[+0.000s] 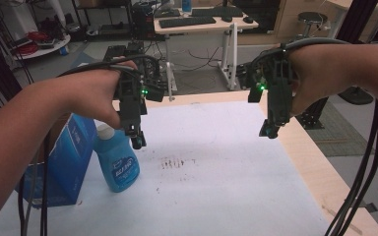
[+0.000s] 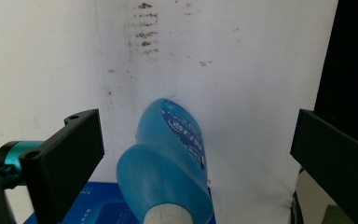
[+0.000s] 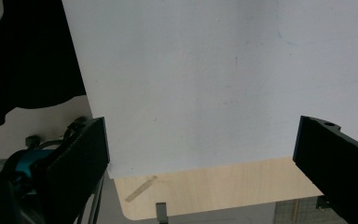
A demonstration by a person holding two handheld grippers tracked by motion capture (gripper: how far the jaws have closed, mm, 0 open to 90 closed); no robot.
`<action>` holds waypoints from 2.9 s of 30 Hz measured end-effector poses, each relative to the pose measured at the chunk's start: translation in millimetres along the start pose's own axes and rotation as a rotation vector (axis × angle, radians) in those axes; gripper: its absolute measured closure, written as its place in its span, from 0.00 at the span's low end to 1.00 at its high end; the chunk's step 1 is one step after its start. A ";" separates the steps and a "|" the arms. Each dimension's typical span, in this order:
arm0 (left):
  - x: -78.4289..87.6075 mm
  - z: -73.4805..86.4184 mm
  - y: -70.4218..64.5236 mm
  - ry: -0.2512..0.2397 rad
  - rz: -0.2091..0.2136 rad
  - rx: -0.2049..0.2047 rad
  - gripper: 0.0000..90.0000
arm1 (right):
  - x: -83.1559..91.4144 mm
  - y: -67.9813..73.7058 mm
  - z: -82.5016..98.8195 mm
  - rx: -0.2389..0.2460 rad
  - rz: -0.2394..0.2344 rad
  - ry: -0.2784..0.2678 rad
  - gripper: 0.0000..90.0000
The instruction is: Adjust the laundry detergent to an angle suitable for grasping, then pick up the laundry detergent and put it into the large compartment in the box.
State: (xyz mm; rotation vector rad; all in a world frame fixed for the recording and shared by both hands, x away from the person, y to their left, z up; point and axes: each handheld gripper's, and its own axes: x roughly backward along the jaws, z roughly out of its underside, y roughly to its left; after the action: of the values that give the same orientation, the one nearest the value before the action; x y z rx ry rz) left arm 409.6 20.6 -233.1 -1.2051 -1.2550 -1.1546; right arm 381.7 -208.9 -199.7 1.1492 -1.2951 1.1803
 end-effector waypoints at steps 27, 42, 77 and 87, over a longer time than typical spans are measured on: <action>-3.8 -6.5 -2.3 0.018 -0.001 0.004 0.03 | -2.9 -2.3 8.7 -0.012 0.030 -0.003 0.03; -5.8 -8.8 -2.8 0.022 -0.002 0.024 0.03 | -4.9 -7.8 9.4 -0.002 0.027 -0.004 0.03; 29.5 56.7 0.8 -0.007 -0.047 0.539 0.03 | -6.4 -3.7 -5.5 0.033 0.026 -0.002 0.03; 18.0 78.1 6.0 -0.055 -0.007 0.640 0.03 | -5.9 -3.1 -11.8 0.043 0.028 0.005 0.03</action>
State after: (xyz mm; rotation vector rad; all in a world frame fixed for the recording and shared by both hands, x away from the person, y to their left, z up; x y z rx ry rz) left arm 412.1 99.6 -218.1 -0.7516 -1.5159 -0.6407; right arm 386.0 -197.2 -205.1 1.1618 -1.2918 1.2360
